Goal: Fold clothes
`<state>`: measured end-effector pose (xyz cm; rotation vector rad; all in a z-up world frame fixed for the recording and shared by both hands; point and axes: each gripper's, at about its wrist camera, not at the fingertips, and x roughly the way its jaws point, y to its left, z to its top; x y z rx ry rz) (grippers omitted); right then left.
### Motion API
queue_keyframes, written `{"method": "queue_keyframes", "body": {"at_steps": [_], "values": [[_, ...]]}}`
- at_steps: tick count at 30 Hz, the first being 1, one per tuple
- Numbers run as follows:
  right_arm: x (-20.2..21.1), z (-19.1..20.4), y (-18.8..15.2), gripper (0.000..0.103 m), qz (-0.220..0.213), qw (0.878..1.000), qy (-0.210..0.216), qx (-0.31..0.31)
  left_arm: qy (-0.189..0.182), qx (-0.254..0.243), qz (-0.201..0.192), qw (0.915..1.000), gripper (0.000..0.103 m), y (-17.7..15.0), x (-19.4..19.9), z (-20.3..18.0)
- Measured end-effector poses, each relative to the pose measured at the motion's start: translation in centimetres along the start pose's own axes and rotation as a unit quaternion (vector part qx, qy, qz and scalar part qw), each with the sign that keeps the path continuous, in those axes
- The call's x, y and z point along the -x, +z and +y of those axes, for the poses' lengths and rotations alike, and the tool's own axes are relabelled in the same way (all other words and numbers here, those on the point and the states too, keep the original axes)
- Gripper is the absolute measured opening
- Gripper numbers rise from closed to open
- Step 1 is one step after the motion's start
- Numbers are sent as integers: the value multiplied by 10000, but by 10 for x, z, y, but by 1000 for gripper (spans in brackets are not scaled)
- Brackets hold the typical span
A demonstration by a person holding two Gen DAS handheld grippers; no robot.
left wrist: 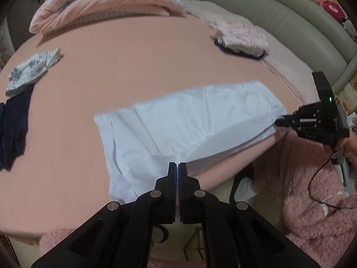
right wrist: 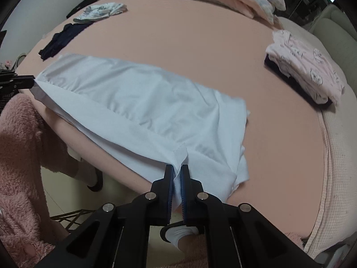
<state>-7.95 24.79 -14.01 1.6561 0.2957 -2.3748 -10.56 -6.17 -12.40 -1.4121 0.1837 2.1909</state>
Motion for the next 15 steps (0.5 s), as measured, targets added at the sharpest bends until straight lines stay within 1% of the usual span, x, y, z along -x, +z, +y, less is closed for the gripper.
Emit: {"method": "queue_keyframes", "body": {"at_steps": [3, 5, 6, 8, 9, 11, 13, 14, 15], "values": [[-6, 1, -7, 4, 224, 9997, -115, -76, 140, 3, 248, 9996, 1, -8, -14, 4], [-8, -4, -14, 4, 394, 9990, -140, -159, 245, 69, 576, 9980, 1, -14, -27, 9], [-10, -8, -18, 4, 518, 9983, -152, -197, 288, 131, 816, 9962, 1, -17, -35, 13], [-11, -11, -14, 5, 506, 9982, -111, -286, 394, 270, 1232, 9912, 2, -24, -45, 20], [-11, -12, -11, 5, 479, 9983, -85, -332, 396, 338, 1342, 9896, 2, -26, -45, 23], [-11, -15, -5, 5, 424, 9982, -33, -424, 120, 445, 1141, 9924, 2, -27, -28, 26], [-11, -17, 2, 5, 369, 9980, 19, -516, -158, 531, 603, 9966, 2, -20, -2, 26], [-11, -19, 5, 6, 341, 9978, 46, -562, -246, 574, 303, 9976, 2, -15, 10, 27], [-11, -20, 8, 8, 314, 9976, 72, -608, -251, 609, 22, 9978, 2, -8, 18, 28]]}}
